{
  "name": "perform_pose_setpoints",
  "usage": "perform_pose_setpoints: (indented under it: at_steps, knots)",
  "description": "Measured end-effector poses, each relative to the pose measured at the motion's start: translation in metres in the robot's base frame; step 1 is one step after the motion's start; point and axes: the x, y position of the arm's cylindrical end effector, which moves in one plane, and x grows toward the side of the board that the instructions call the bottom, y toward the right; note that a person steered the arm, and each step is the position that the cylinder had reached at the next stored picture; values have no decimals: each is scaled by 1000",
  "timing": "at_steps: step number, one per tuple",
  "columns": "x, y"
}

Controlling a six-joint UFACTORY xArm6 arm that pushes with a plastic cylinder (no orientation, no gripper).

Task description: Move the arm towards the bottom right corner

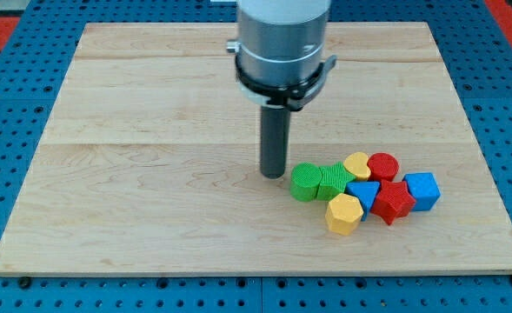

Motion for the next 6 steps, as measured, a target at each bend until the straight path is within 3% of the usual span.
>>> perform_pose_setpoints:
  at_steps: [1,2,3,4,6]
  knots:
    - [17,-11]
    - [64,-32]
    - [91,19]
    - [92,84]
    - [92,160]
